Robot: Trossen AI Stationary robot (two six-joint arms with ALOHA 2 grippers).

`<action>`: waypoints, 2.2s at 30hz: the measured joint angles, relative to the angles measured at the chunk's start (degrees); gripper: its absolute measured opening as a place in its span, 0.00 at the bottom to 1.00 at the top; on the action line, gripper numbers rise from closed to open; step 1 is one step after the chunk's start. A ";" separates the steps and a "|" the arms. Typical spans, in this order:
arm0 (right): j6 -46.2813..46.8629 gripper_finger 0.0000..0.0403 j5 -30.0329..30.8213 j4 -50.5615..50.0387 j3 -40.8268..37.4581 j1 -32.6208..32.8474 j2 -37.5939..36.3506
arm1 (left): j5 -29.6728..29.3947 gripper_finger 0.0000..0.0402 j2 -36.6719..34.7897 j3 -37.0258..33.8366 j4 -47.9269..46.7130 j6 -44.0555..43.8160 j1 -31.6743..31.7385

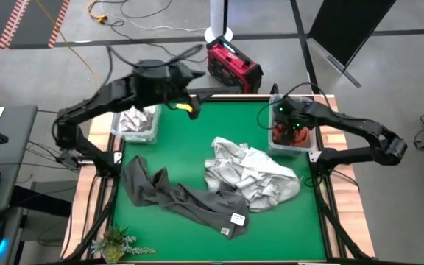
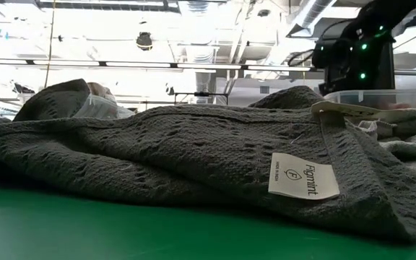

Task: Sort towels by color in basket
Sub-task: Put the orange towel into the right transparent bin, then put the white towel into the left transparent bin

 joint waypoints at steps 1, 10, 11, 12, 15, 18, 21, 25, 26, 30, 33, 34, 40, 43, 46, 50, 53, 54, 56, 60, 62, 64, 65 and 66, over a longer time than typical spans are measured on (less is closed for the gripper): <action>-1.07 0.65 0.00 0.49 -0.28 -0.66 0.83 | -0.02 0.81 -0.87 -0.02 -0.62 -0.50 0.00; -2.66 0.56 0.39 -3.82 2.94 -0.87 4.19 | -0.39 0.81 -4.90 -0.07 -4.75 -2.06 -0.35; -2.25 0.56 0.39 -5.21 4.19 -0.77 3.72 | -0.38 0.81 -5.13 -0.07 -5.16 -2.12 -0.44; -2.19 0.56 0.41 -6.58 5.65 -0.79 3.16 | -0.33 0.81 -5.46 -0.07 -5.64 -2.19 -0.47; -2.01 0.56 0.54 -9.36 10.03 -0.81 1.56 | -0.38 0.81 -5.79 -0.07 -7.50 -2.92 -0.45; -1.87 0.57 0.69 -10.56 14.03 -0.81 0.03 | -0.57 0.81 -5.65 -0.07 -10.07 -3.78 0.06; 1.15 0.57 0.62 -11.86 18.19 -0.81 -0.81 | 0.70 0.81 -5.65 -0.07 -13.02 -4.94 0.24; 6.95 0.57 -10.54 -12.96 23.44 -0.01 -1.60 | 4.06 0.81 -5.69 -0.07 -18.74 -6.83 0.24; 8.02 0.57 -15.32 -12.54 24.20 0.79 -1.65 | 4.86 0.81 -5.66 -0.07 -20.21 -7.39 0.24; 14.80 0.57 -25.16 -8.56 25.08 8.26 -1.12 | 6.04 0.81 -5.68 -0.35 -23.52 -7.07 -0.55; 20.69 0.57 -23.59 -4.98 25.08 16.55 -0.13 | 8.48 0.81 -5.86 -3.59 -21.70 -5.16 -1.45; 22.74 0.57 -22.25 -3.66 25.08 19.23 0.59 | 10.36 0.81 -6.09 -5.21 -20.87 -4.81 -1.65; 30.99 0.57 -16.36 -3.03 25.10 33.41 7.57 | 21.22 0.81 -8.13 -19.55 -12.99 -7.57 -6.20; 31.07 0.58 -16.33 -3.85 25.10 39.81 11.57 | 21.84 0.81 -11.18 -27.67 -5.04 -12.00 -10.97; 31.62 0.60 -16.39 -4.80 25.08 43.47 15.20 | 20.13 0.81 -14.68 -34.96 2.61 -16.67 -15.84; 33.20 0.65 -16.12 -5.62 25.08 44.39 18.02 | 14.90 0.81 -19.51 -40.75 5.05 -22.62 -20.51; 30.80 0.70 -16.17 -6.69 25.08 43.43 18.63 | 10.29 0.81 -22.97 -43.21 3.99 -26.82 -23.28; 29.21 0.71 -16.31 -7.11 25.08 42.80 18.62 | 9.02 0.81 -24.07 -43.83 4.02 -27.94 -24.11; 25.86 0.75 -16.20 -7.72 25.10 40.75 18.54 | 6.64 0.81 -25.94 -44.82 4.00 -30.04 -25.50; 20.79 0.82 -15.88 -9.17 25.10 35.26 18.58 | 1.91 0.81 -28.13 -45.57 3.68 -32.49 -27.71; 17.91 0.85 -15.88 -8.82 25.10 32.68 18.57 | -0.93 0.81 -28.85 -45.57 3.86 -33.02 -28.74; 14.66 0.86 -15.85 -7.75 24.68 30.62 18.57 | -3.93 0.81 -29.53 -45.57 3.69 -33.55 -29.52; 13.15 0.87 -15.85 -7.26 24.22 29.87 18.57 | -5.35 0.81 -29.85 -45.57 3.44 -33.71 -29.66; 11.82 0.87 -15.85 -6.59 23.41 29.25 18.54 | -6.72 0.81 -30.14 -45.57 3.10 -33.85 -29.74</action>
